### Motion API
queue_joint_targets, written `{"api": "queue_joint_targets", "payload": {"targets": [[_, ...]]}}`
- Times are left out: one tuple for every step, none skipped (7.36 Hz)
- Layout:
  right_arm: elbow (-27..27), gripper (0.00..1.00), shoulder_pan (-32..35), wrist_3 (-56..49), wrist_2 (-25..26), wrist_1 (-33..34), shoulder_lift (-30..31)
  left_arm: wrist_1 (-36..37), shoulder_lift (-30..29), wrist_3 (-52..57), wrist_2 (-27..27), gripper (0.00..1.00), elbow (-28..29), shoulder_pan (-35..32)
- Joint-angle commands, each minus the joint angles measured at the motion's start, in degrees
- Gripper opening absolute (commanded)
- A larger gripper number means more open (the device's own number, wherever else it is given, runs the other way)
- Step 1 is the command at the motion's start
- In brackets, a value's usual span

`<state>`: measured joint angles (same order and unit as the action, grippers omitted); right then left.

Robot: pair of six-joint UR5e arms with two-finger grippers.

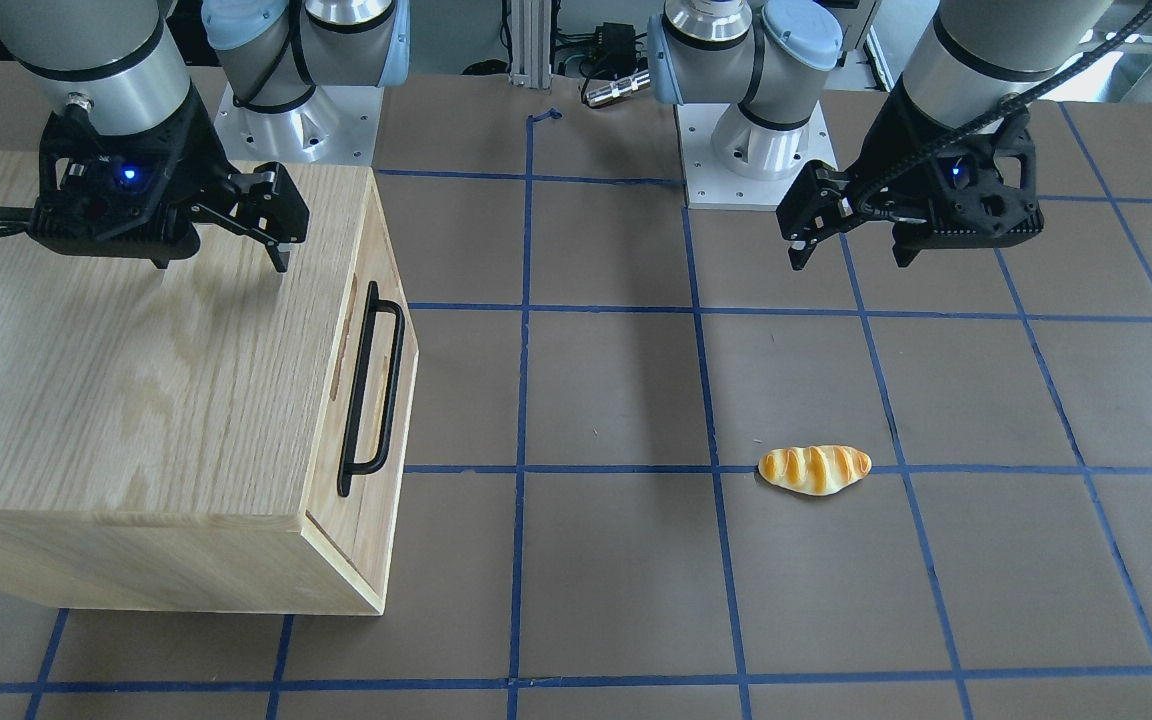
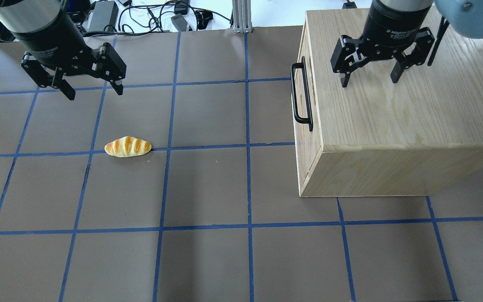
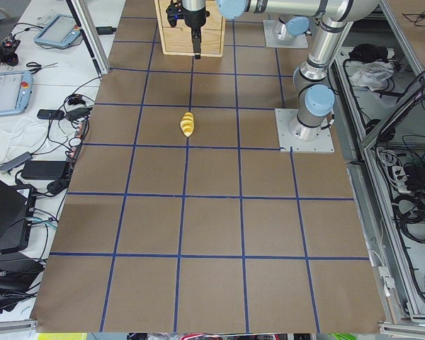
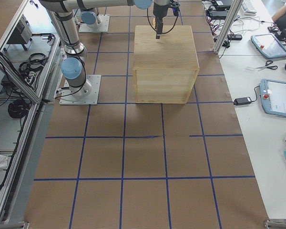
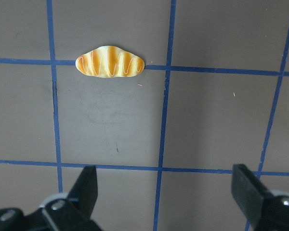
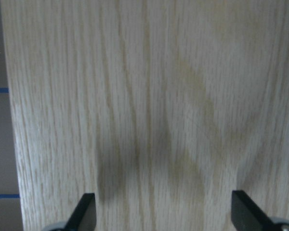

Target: Open upper drawer

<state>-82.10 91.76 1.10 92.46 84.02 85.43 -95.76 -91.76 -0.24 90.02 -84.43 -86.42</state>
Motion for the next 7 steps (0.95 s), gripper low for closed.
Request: {"api": "queue_joint_targets", "payload": {"targets": [[0.01, 1.0, 0.0, 0.04, 0.0, 0.0, 0.0, 0.04, 0.0, -0.03, -0.37, 1.0, -0.04, 0.02], [-0.08, 1.0, 0.0, -0.05, 0.0, 0.0, 0.0, 0.05, 0.0, -0.03, -0.63, 1.0, -0.04, 0.02], [0.01, 1.0, 0.0, 0.04, 0.0, 0.0, 0.0, 0.05, 0.18, -0.03, -0.63, 1.0, -0.04, -0.15], [0.01, 1.0, 0.0, 0.04, 0.0, 0.0, 0.0, -1.26, 0.61, -0.2, 1.11, 1.0, -0.47, -0.76], [0.01, 1.0, 0.0, -0.05, 0.0, 0.0, 0.0, -1.1, 0.88, -0.64, 0.95, 1.0, -1.09, -0.68], [-0.08, 1.0, 0.0, 0.04, 0.0, 0.0, 0.0, -0.66, 0.62, -0.21, 0.95, 1.0, -1.09, -0.42], [0.01, 1.0, 0.0, -0.05, 0.0, 0.0, 0.0, 0.82, 0.01, 0.06, 0.86, 1.0, -1.09, 0.02]]}}
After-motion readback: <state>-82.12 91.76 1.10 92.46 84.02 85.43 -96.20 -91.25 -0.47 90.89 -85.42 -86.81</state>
